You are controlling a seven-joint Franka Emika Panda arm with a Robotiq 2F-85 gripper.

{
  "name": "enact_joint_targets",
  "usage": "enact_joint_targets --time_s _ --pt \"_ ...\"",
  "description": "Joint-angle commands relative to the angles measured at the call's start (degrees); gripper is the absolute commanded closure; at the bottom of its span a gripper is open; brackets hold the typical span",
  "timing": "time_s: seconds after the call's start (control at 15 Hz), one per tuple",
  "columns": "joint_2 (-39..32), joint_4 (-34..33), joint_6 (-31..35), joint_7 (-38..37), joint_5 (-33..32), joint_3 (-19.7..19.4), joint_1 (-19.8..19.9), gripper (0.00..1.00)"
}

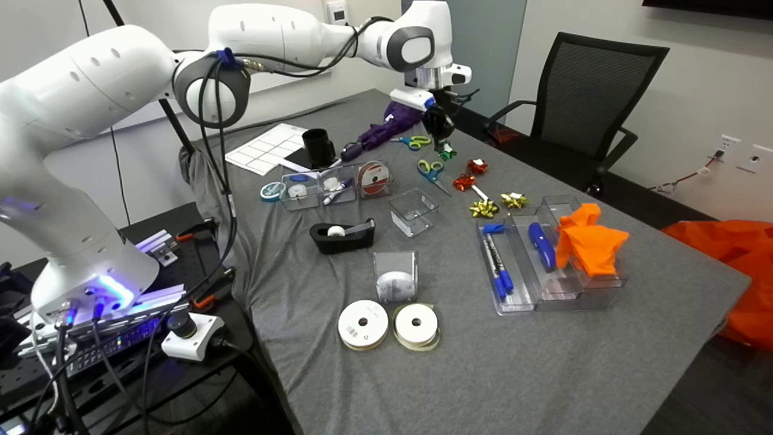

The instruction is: Put the green and red decorating ribbons in the empty stationary holder to the right

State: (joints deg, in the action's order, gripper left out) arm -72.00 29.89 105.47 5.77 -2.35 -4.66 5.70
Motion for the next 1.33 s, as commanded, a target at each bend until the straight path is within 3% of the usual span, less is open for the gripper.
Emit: enact_joint_targets --time_s 0.0,0.33,0.6,0.93,1.27 --pt "6.16 3.06 -10.47 9.68 -0.54 0.50 1.16 1.00" --pt "9.55 3.04 -20.89 18.00 -2.27 -0.85 1.51 1.00" --pt "8.78 3.06 -25.33 21.15 -5.11 -2.38 1.50 1.00" --pt "6.57 6.78 -24.11 20.45 -10.16 -4.79 1.15 1.00" --pt "5.53 12.30 -22.34 19.66 -11.65 -4.64 1.07 1.00"
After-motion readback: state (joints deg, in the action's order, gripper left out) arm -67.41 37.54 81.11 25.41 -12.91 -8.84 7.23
